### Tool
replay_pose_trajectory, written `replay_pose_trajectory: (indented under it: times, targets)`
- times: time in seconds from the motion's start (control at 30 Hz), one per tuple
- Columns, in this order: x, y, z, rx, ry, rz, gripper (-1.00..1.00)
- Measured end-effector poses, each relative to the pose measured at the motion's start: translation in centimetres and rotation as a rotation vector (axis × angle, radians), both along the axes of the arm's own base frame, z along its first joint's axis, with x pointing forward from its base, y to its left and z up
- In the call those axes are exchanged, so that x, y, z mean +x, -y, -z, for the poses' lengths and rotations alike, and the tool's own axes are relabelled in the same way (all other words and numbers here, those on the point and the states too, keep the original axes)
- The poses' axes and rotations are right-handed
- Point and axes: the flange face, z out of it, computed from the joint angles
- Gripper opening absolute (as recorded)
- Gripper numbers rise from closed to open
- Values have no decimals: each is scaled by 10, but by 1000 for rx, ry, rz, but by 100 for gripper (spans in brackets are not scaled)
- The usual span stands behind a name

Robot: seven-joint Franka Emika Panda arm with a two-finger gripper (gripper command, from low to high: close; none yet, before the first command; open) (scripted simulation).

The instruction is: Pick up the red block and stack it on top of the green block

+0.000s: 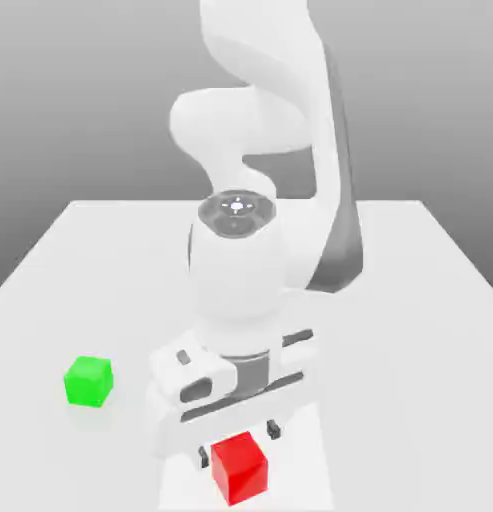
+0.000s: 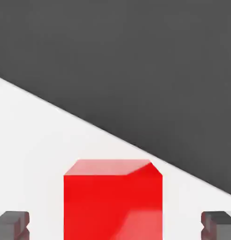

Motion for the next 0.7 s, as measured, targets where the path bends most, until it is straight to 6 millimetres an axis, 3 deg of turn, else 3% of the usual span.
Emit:
replay_pose_trajectory:
  times: [0.23,0.4,0.5,0.53,0.63,0.7]
  targets:
    - [0,0,-1,0,-1,-1,-100]
    - [-1,2,-55,0,-1,6,-100]
    - [-27,71,-76,-17,2,191,-100]
    - [-43,106,-82,-21,2,290,-100]
    - [-102,187,-93,-21,0,562,-100]
    - [-133,205,-97,-13,0,669,-100]
